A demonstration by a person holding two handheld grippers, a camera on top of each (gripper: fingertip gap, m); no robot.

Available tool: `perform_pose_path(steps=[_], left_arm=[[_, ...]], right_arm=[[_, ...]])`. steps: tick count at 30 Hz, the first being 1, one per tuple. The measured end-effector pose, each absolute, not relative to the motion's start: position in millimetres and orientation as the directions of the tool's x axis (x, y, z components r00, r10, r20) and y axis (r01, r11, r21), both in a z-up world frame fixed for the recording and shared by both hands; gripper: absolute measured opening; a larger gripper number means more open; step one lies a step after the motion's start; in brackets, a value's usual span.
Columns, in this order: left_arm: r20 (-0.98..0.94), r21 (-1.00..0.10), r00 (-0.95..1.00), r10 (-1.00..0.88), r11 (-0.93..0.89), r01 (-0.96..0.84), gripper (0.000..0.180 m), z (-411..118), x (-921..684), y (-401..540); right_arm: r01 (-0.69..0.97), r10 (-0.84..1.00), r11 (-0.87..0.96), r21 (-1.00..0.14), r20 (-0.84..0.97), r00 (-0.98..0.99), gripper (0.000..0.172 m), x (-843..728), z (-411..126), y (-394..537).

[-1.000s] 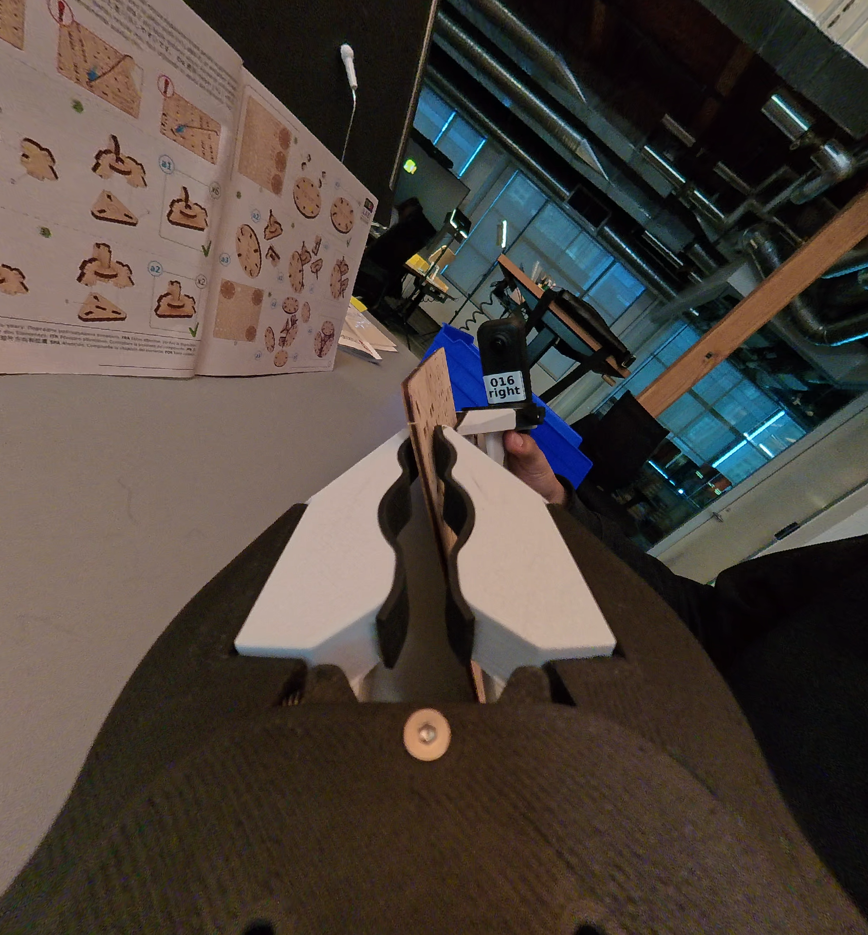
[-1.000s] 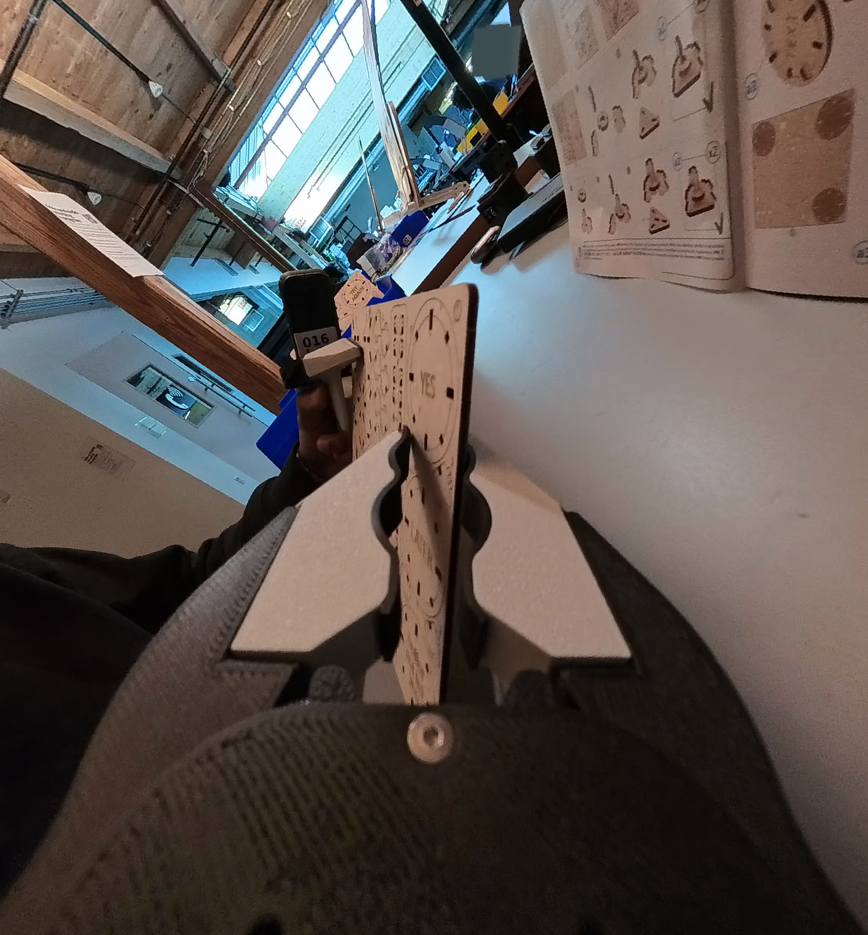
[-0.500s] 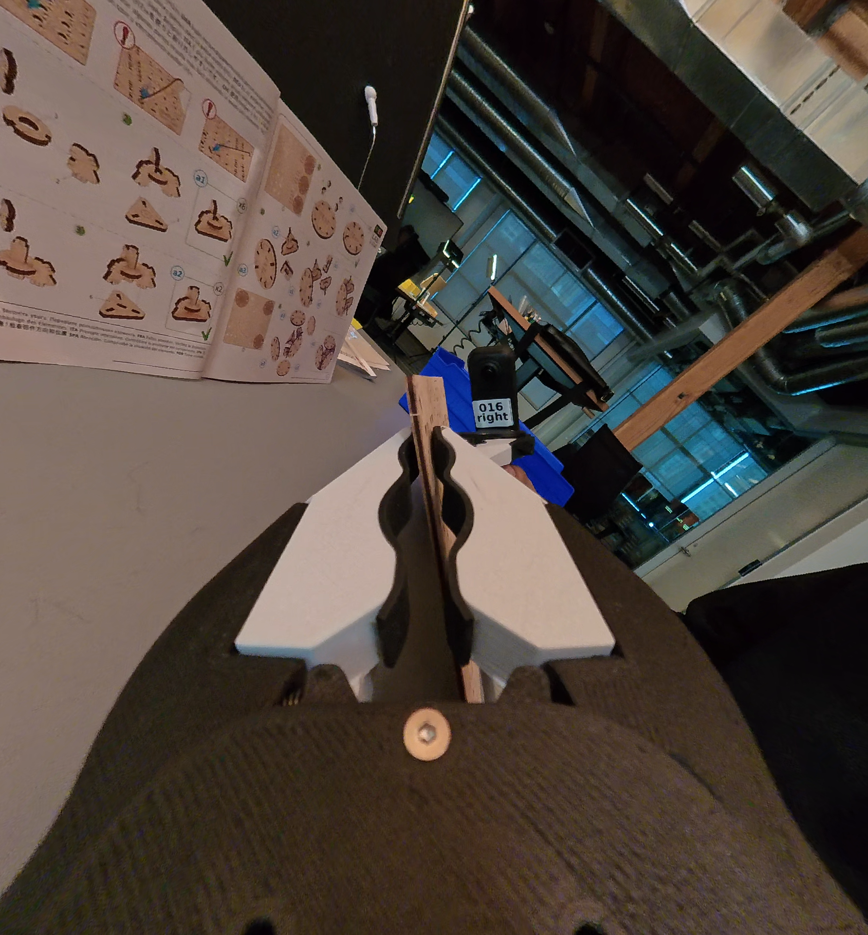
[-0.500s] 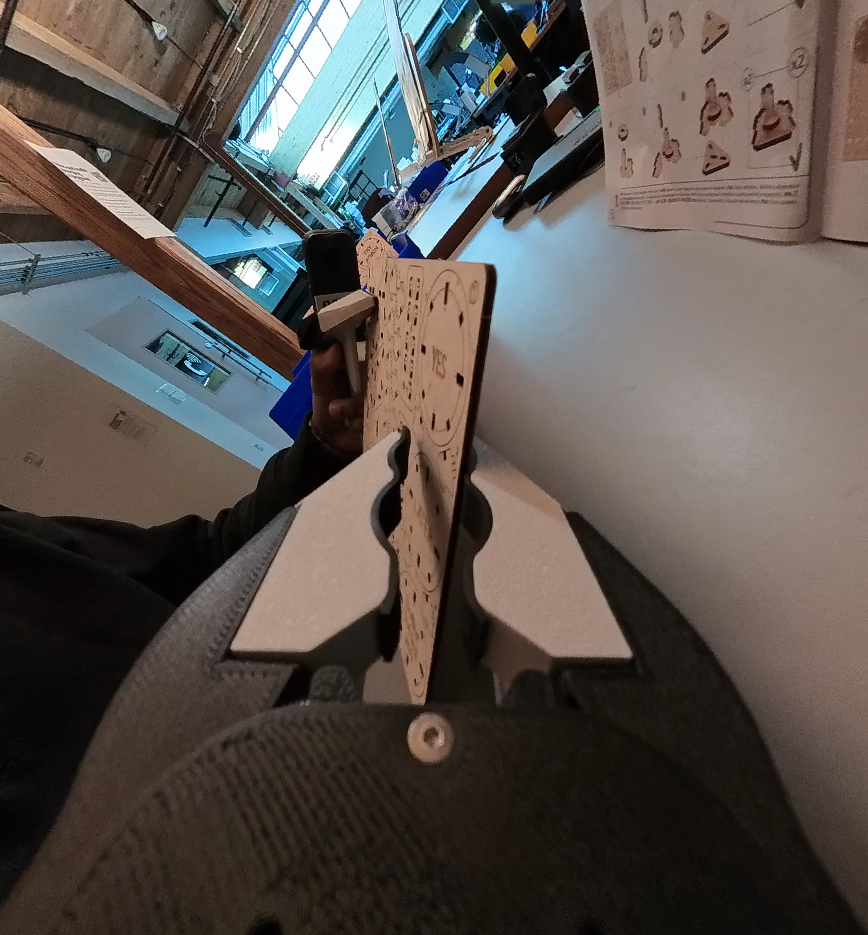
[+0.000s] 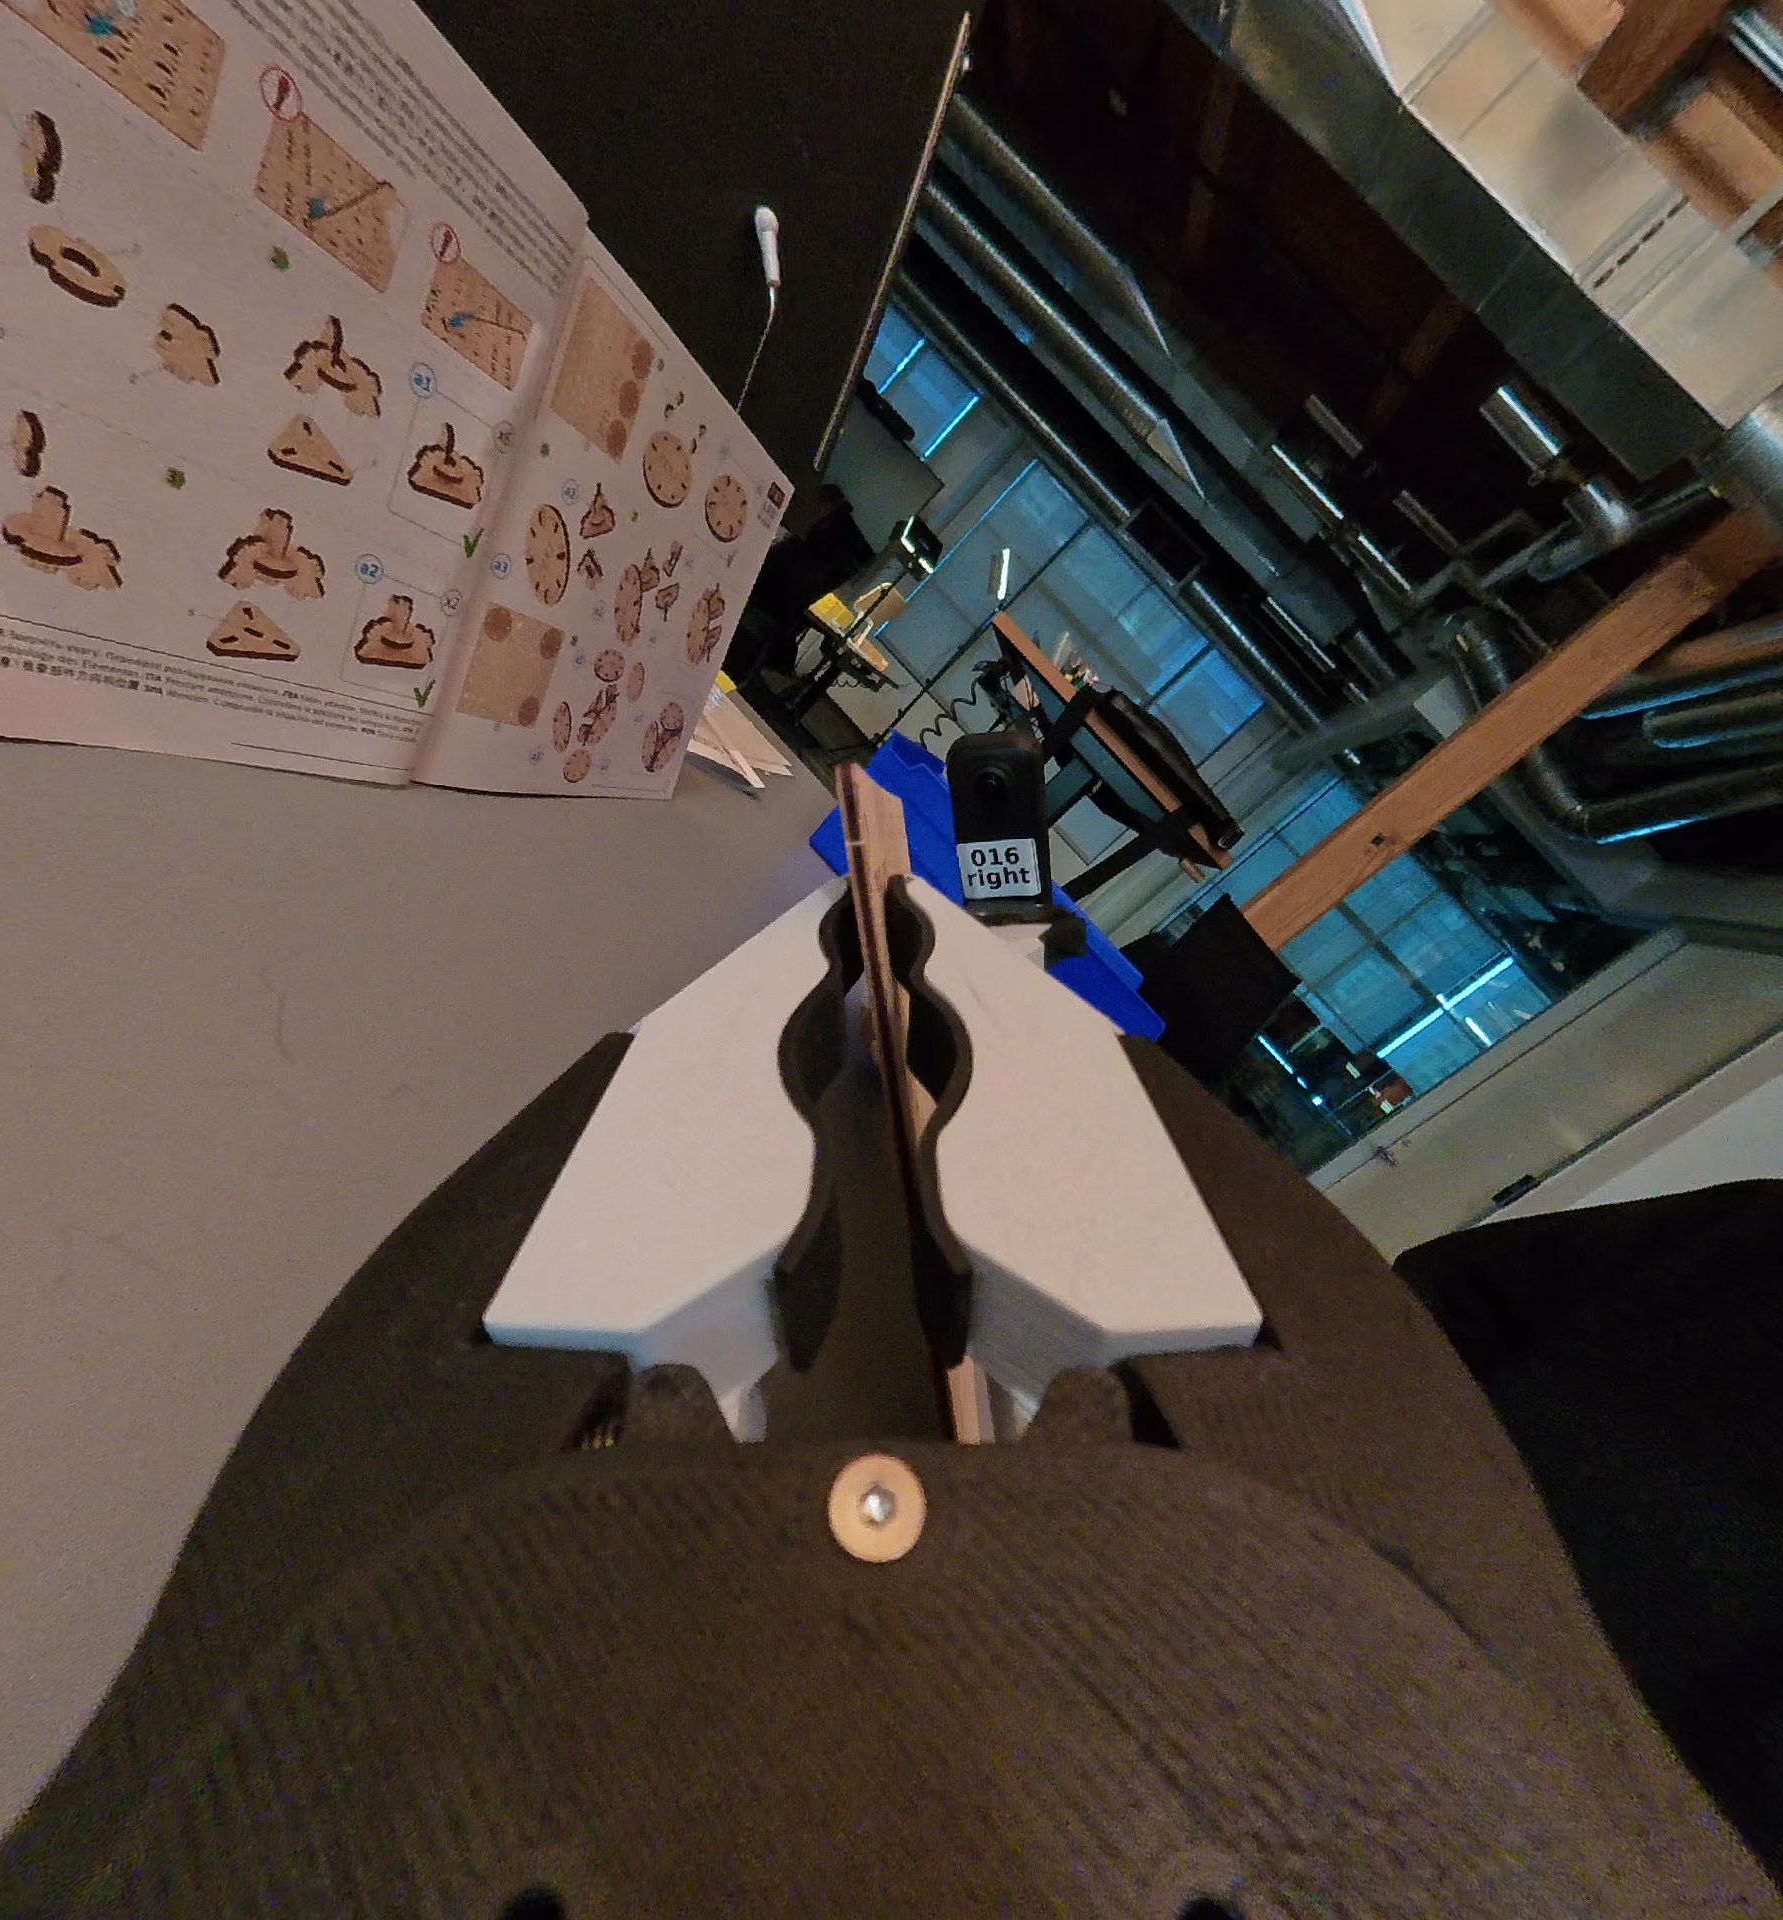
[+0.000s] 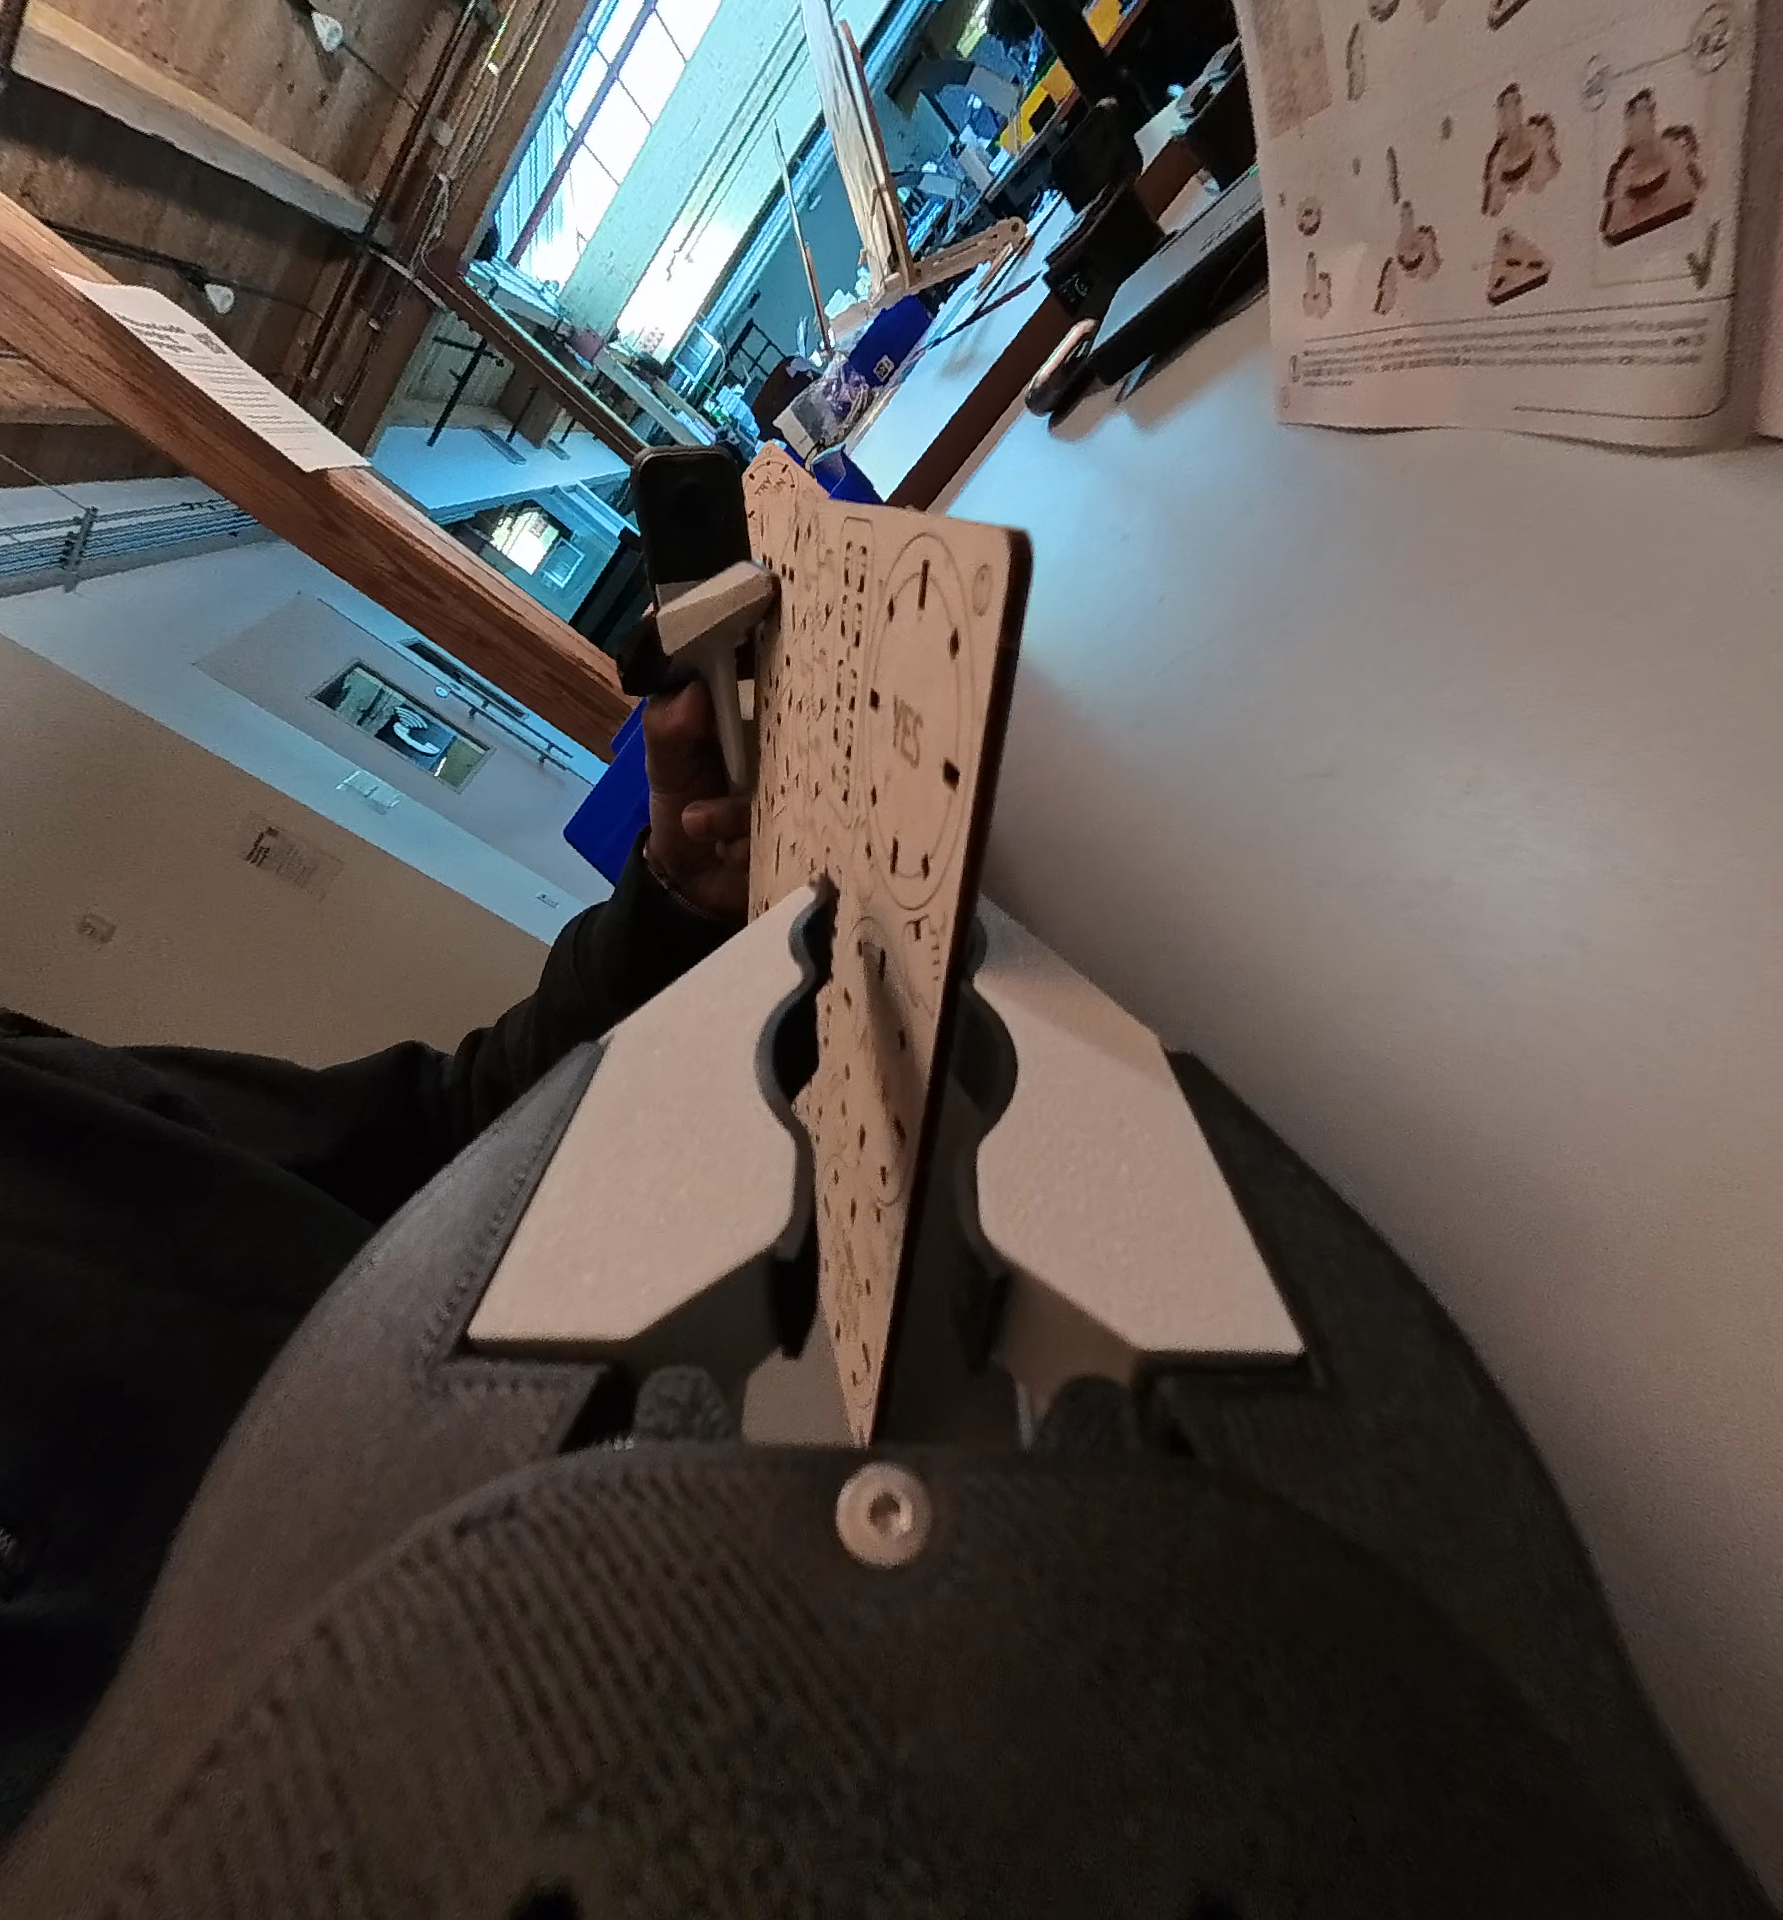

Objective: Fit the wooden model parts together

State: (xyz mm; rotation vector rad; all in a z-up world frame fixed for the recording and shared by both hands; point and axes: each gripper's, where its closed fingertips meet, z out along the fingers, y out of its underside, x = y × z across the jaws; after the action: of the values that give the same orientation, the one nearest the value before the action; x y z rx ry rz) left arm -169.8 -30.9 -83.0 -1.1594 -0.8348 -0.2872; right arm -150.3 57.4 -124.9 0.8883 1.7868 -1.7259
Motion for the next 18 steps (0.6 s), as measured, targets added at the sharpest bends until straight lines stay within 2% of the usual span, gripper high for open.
perform_pose_path(steps=[4,7,9,13,18], left_arm=[[0.714,-0.681,0.675,0.186,0.407,0.609,0.002,-81.4,-168.2,-30.3],[0.700,-0.702,0.682,0.210,0.374,0.606,0.004,-85.2,-166.4,-26.3],[0.696,-0.710,0.678,0.237,0.369,0.600,0.008,-87.8,-168.4,-27.6],[0.716,-0.686,0.663,0.219,0.397,0.610,0.018,-85.1,-169.9,-30.7],[0.726,-0.674,0.658,0.201,0.397,0.623,0.022,-84.8,-168.6,-29.7]], right_arm=[[0.739,0.092,0.049,-0.671,-0.734,-0.673,0.019,-138.8,-128.8,49.2],[0.718,0.081,0.081,-0.691,-0.714,-0.696,0.009,-132.0,-128.6,44.6],[0.715,0.040,0.056,-0.697,-0.714,-0.699,0.001,-130.5,-120.7,44.8],[0.723,0.024,0.002,-0.691,-0.723,-0.691,0.000,-137.0,-113.1,51.8],[0.728,-0.012,-0.120,-0.675,-0.732,-0.681,0.000,-150.2,-94.0,68.8]])
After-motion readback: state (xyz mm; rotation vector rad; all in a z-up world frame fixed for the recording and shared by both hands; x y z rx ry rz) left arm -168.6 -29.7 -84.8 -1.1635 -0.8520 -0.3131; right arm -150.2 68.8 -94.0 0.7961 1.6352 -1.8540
